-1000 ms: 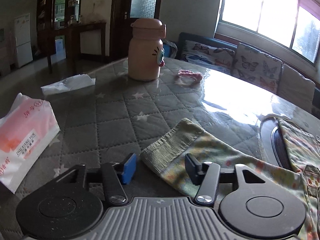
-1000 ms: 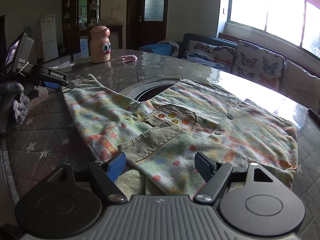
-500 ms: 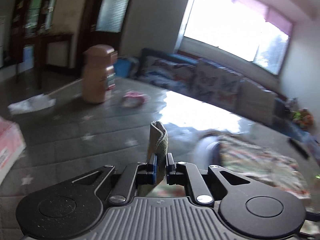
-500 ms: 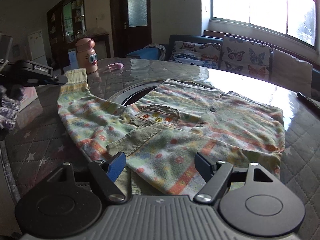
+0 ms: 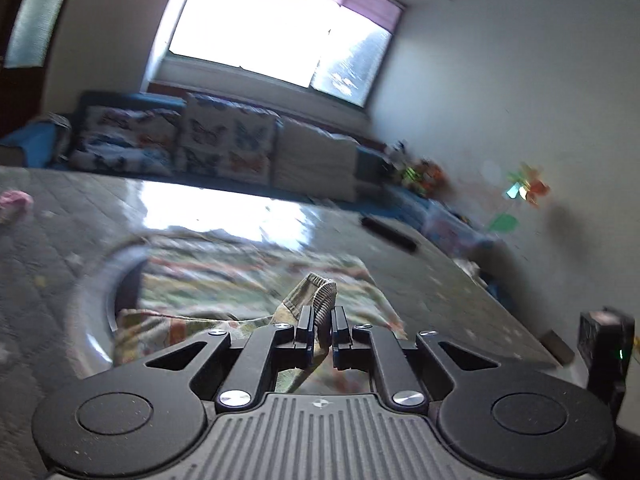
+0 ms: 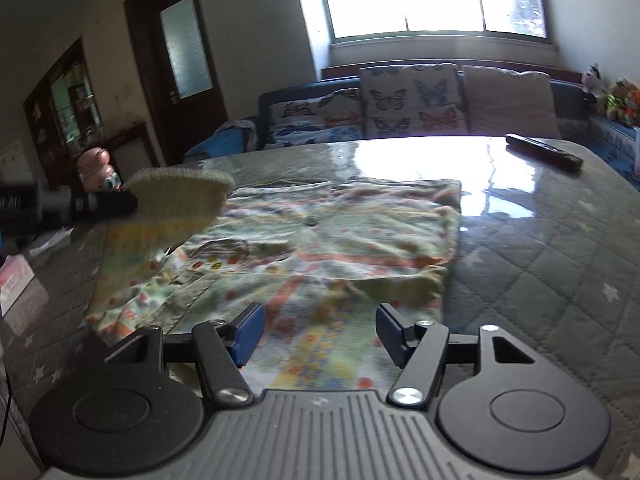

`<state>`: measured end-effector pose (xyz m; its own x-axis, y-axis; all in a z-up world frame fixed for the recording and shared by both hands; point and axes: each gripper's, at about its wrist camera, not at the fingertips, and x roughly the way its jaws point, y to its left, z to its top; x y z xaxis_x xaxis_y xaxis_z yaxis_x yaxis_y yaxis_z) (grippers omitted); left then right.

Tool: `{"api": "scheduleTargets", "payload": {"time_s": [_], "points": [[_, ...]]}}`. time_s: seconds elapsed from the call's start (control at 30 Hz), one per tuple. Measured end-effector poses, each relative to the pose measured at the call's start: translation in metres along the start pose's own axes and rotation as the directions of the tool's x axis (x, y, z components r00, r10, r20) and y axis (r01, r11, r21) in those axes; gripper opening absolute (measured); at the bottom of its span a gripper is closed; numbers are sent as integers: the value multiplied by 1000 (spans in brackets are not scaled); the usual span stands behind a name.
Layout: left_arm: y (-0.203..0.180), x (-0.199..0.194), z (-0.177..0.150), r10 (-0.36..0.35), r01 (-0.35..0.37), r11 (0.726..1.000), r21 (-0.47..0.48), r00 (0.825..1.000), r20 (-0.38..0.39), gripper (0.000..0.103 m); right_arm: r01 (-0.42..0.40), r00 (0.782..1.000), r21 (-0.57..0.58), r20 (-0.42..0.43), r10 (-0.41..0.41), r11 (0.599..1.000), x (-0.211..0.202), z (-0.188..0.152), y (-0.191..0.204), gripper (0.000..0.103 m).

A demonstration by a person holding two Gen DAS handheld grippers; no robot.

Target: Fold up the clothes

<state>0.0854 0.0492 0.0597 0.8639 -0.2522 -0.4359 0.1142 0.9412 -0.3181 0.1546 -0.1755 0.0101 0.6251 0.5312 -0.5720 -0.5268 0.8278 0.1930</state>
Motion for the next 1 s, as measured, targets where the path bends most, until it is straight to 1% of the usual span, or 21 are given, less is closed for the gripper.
{"api": "scheduleTargets", "payload": {"time_s": [0.07,0.1,0.13,0.17,0.23,0.3,0.33,0.37,0.4,0.47,0.5,0.57,0.67,0.73,0.77,0.83,0.87,0.93,1.0], "points": [[-9,12,-9,-19,21,999,33,999,-50,10,10,1000,36,5,-11,999,-3,-1,-9,60],[-12,18,-13,-25,29,998,49,997,-76,13,12,1000,54,4,-12,998,-4,-1,-13,58],[-16,23,-18,-22,29,998,62,995,-101,13,11,1000,63,4,-12,998,-4,-1,-16,57],[-16,25,-23,-23,33,996,79,993,-117,13,10,1000,71,4,-11,997,-4,0,-17,57],[-16,26,-31,-24,39,993,111,990,-140,18,-3,1000,83,0,3,997,-3,0,-17,55],[-16,22,-37,-22,42,990,138,989,-145,33,-17,1000,94,-4,17,995,-1,1,-16,53],[-15,18,-37,-20,41,988,150,990,-139,35,-25,1000,92,-7,26,995,1,1,-13,52],[-14,15,-37,-17,39,986,162,991,-132,41,-34,999,91,-10,35,995,3,2,-10,52],[-11,11,-37,-3,24,984,176,993,-117,44,-44,999,95,-15,46,995,5,2,-9,50],[-5,5,-34,32,-14,981,195,996,-87,46,-65,997,102,-27,68,993,10,2,-4,48],[1,3,-33,51,-35,981,192,996,-78,46,-80,996,106,-38,84,991,15,1,-1,46],[15,-2,-32,97,-84,980,179,993,-68,46,-81,995,102,-51,86,992,20,0,3,45],[40,-5,-32,170,-159,977,143,983,-69,46,-79,993,110,-80,88,991,29,-4,7,39],[54,-7,-34,210,-200,972,123,975,-72,46,-81,991,118,-98,93,990,34,-7,9,30],[59,-8,-35,228,-219,969,116,971,-74,46,-81,990,114,-102,93,990,35,-8,10,28],[67,-9,-36,246,-238,966,101,966,-78,46,-77,991,97,-104,87,992,36,-6,14,14],[71,-9,-36,255,-247,964,94,964,-80,46,-72,991,87,-102,81,994,36,-4,16,9],[74,-8,-37,263,-256,962,91,961,-81,46,-66,993,62,-93,72,996,34,-1,20,7],[74,-4,-38,265,-257,962,93,961,-83,46,-61,996,21,-66,63,998,29,9,26,7]]}}
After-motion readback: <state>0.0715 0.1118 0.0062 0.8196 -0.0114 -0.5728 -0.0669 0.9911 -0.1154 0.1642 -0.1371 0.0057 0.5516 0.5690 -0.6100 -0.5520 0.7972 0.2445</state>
